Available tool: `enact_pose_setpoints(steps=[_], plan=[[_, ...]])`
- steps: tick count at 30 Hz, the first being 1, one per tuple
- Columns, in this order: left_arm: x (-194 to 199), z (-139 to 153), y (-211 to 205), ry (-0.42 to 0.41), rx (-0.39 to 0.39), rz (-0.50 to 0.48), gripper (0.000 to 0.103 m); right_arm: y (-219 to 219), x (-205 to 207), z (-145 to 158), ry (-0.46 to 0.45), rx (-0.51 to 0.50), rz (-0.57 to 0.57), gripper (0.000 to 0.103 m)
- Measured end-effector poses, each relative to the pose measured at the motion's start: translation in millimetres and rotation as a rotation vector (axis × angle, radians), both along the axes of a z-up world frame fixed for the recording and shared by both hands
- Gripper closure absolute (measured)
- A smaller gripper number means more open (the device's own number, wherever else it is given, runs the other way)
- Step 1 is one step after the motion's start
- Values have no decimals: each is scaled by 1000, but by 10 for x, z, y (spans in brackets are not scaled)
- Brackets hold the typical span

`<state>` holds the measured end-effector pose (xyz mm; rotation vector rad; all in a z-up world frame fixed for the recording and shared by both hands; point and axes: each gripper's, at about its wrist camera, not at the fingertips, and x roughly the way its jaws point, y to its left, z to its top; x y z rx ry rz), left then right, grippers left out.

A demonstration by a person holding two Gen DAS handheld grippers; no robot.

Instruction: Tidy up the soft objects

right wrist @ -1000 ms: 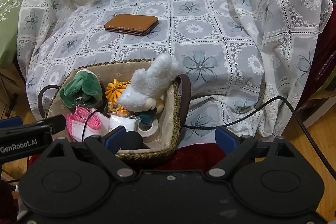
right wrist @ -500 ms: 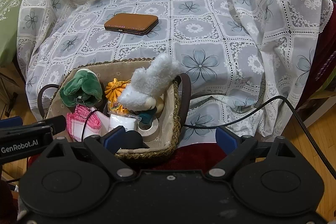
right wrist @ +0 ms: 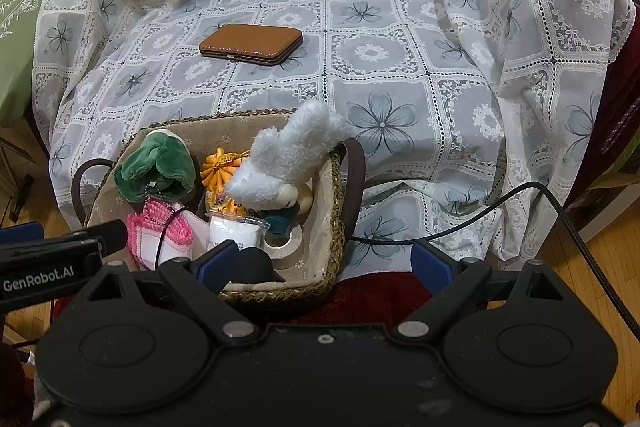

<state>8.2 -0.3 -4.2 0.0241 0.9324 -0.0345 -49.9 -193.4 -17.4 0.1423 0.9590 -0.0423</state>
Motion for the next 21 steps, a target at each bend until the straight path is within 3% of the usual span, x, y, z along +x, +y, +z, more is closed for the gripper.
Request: enact_pose_setpoints(steps=[21], plan=[[-1,-30,5,7,-1,-1,8,5,-2,-4,1,-1,0,10]])
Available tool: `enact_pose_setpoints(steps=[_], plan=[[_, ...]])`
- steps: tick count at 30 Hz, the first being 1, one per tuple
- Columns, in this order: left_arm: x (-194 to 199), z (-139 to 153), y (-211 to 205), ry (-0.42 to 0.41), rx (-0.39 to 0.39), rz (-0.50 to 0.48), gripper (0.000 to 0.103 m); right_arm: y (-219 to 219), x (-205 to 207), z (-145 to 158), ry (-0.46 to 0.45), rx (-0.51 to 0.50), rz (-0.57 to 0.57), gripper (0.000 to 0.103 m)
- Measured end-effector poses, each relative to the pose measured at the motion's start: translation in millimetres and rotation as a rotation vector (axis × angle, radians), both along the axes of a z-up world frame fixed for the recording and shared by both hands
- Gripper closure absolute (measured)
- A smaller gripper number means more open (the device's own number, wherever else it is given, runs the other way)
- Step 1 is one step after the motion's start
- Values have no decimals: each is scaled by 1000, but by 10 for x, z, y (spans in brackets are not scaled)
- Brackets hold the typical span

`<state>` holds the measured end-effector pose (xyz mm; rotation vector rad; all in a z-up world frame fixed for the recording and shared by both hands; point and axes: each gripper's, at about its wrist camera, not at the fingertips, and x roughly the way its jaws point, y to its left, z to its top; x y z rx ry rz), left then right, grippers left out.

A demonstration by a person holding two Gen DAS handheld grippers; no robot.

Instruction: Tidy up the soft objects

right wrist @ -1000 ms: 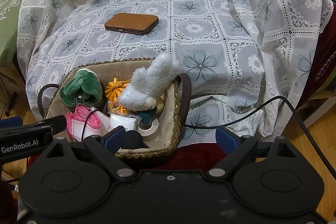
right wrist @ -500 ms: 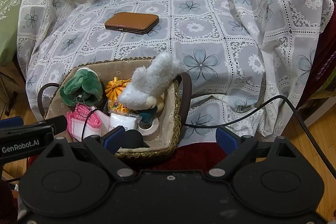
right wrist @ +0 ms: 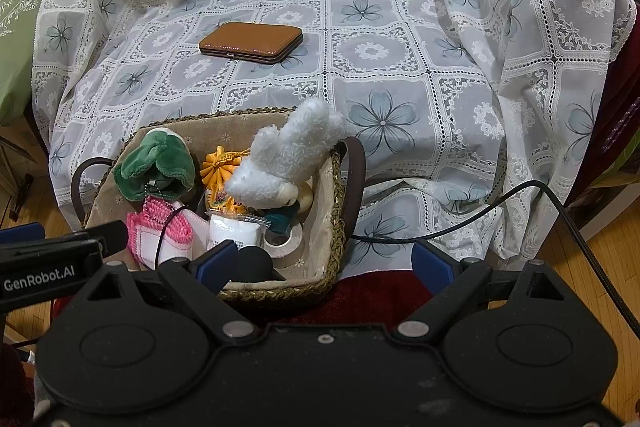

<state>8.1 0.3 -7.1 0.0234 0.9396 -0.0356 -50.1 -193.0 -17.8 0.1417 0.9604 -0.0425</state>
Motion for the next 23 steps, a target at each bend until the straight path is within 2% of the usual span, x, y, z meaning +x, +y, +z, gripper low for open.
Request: enact_pose_setpoints(steps=[23], plan=[[14,-16,-8,12,7,-5,8,11,-8,-16,3,0,2,9]])
